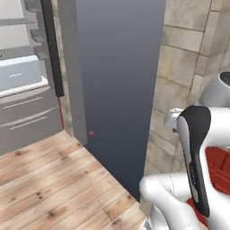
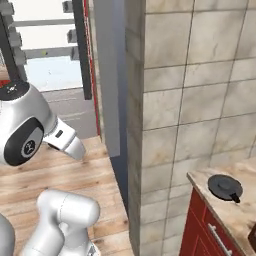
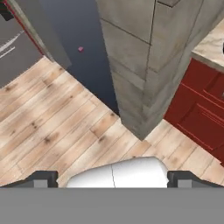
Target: Grab the lemon wedge and garlic from the fridge, place them in the blender, close the lid, and turn on the blender to create a marinade.
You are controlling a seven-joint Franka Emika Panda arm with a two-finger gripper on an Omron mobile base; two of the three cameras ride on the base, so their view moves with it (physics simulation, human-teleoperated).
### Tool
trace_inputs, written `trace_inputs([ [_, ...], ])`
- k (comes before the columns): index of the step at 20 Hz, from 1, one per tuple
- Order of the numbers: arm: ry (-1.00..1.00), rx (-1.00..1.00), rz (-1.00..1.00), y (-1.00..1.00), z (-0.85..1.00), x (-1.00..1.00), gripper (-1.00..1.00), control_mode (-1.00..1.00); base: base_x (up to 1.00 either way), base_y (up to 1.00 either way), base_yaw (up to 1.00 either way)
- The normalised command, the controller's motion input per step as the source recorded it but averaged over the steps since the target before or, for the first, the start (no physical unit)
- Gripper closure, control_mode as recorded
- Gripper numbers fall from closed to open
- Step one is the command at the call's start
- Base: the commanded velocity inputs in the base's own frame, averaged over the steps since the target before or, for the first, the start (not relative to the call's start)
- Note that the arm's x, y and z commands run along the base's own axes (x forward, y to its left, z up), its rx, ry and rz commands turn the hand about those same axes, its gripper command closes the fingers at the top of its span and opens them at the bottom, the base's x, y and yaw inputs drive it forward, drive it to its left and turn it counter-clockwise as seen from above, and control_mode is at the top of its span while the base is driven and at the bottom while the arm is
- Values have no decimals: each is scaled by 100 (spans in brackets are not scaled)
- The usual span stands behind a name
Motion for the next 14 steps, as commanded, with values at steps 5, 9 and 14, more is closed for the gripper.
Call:
trace_inputs([
  [5,0,0,0,0,0,0,-100,100,26,24,83],
  [9,0,0,0,0,0,0,-100,100,100,21,48],
  [14,0,0,0,0,0,0,-100,100,100,13,29],
])
